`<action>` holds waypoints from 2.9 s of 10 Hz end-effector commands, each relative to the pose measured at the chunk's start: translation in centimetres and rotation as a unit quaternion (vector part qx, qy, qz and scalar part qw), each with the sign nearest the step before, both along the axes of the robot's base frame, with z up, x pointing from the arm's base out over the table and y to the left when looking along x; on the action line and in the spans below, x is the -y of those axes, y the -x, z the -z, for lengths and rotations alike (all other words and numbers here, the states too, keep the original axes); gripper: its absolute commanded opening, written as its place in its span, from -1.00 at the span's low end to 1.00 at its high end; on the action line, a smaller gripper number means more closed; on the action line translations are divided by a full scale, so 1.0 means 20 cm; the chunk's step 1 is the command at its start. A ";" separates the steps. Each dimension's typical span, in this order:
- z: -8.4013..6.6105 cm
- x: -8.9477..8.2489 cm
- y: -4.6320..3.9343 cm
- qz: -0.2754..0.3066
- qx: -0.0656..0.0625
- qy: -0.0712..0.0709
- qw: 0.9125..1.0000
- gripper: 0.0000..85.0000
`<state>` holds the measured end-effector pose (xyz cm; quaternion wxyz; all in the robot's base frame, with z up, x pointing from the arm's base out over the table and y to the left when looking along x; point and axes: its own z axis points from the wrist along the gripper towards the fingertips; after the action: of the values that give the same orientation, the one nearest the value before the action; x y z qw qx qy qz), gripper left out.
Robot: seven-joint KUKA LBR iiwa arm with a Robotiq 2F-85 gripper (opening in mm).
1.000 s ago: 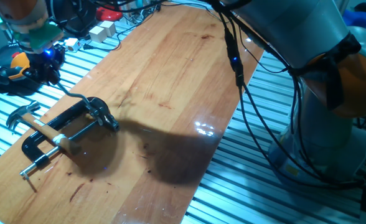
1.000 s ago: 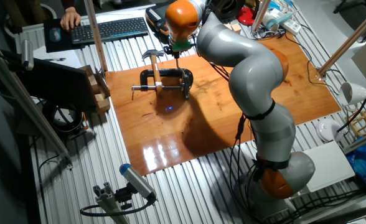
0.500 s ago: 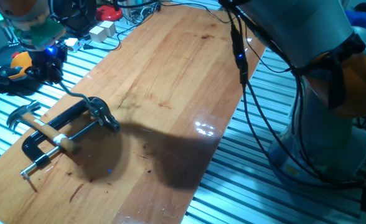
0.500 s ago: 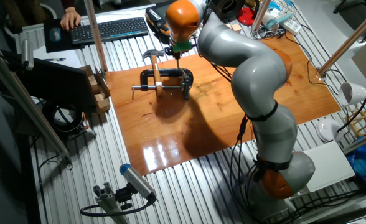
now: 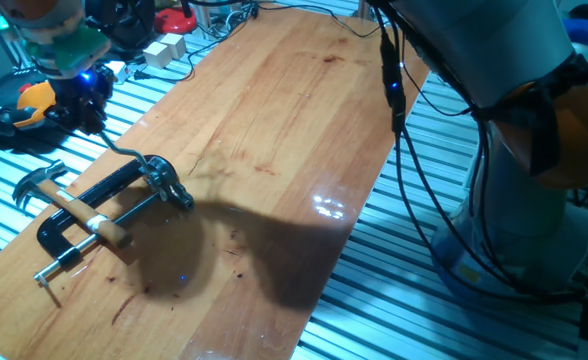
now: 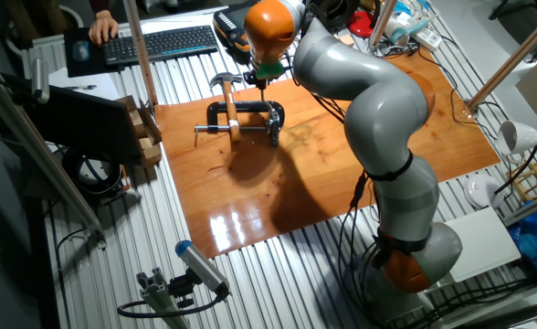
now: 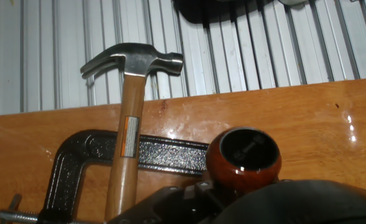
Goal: Pull up the lever
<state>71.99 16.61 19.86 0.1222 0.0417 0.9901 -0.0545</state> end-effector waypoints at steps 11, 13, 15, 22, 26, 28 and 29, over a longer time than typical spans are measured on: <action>-0.01 0.03 0.004 -0.027 -0.039 -0.010 0.999 -0.60; -0.01 0.03 0.010 -0.027 -0.039 -0.012 0.999 -0.60; -0.01 0.03 0.013 -0.026 -0.034 -0.014 0.999 -0.60; -0.01 0.03 0.015 -0.012 -0.015 -0.008 1.000 0.20; -0.04 0.07 0.002 -0.014 -0.021 -0.027 0.999 0.20; -0.05 0.07 0.018 -0.016 -0.023 -0.028 0.999 0.20; -0.06 0.07 0.035 -0.019 -0.025 -0.029 0.999 0.20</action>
<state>71.10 15.18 21.09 0.0960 0.0240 0.9948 -0.0247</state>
